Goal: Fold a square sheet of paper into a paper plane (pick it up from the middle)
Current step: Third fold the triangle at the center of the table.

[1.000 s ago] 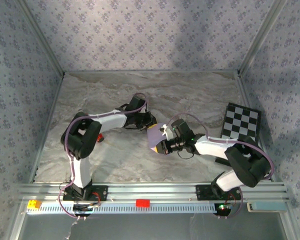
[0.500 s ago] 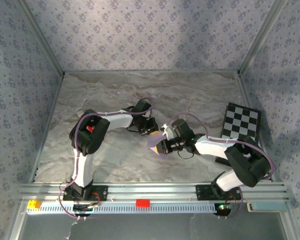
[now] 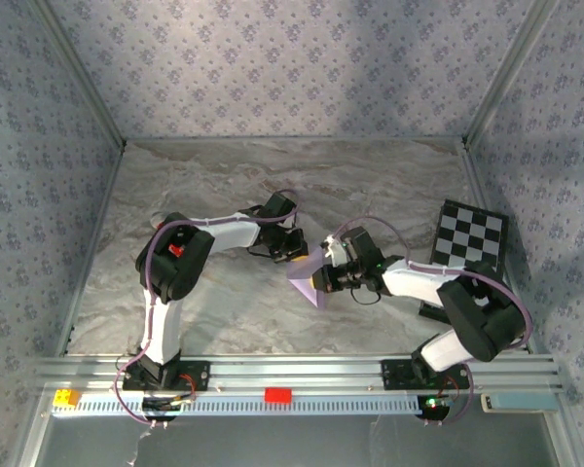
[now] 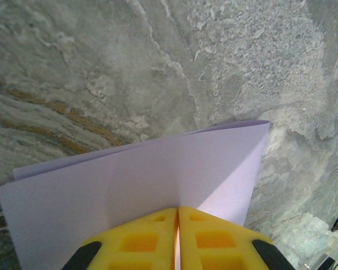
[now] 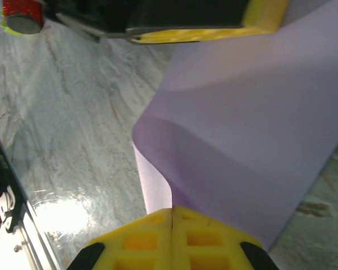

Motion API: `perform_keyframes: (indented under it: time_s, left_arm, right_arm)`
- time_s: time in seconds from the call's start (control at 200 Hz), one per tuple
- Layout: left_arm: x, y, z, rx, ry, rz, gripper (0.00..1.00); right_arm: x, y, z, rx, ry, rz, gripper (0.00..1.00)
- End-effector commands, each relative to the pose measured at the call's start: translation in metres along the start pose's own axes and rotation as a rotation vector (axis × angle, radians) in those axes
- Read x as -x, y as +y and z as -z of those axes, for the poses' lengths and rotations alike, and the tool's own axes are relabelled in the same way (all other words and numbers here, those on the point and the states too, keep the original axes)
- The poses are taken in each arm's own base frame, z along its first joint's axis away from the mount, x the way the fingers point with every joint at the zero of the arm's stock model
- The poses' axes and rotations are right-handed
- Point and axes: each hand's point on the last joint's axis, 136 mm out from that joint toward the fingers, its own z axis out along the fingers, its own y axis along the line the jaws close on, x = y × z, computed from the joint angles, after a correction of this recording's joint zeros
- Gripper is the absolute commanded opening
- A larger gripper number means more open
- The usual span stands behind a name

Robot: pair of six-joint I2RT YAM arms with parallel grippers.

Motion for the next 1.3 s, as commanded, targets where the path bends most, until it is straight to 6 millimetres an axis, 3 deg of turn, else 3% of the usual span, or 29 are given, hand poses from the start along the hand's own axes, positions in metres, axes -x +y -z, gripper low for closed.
perform_keyframes:
  time_s: [0.0,0.76,1.294]
  left_arm:
    - [-0.015,0.021,-0.010,0.083,0.049,0.014,0.10]
    - [-0.014,0.020,-0.008,0.083,0.040,0.016,0.09]
    - [-0.014,0.020,-0.007,0.083,0.038,0.020,0.08]
  right_arm:
    - [0.008,-0.009,0.000,-0.050,-0.009,0.000,0.00]
    - [0.009,-0.029,-0.004,-0.159,0.021,-0.014,0.00]
    - [0.010,-0.033,-0.004,-0.185,0.029,-0.010,0.00]
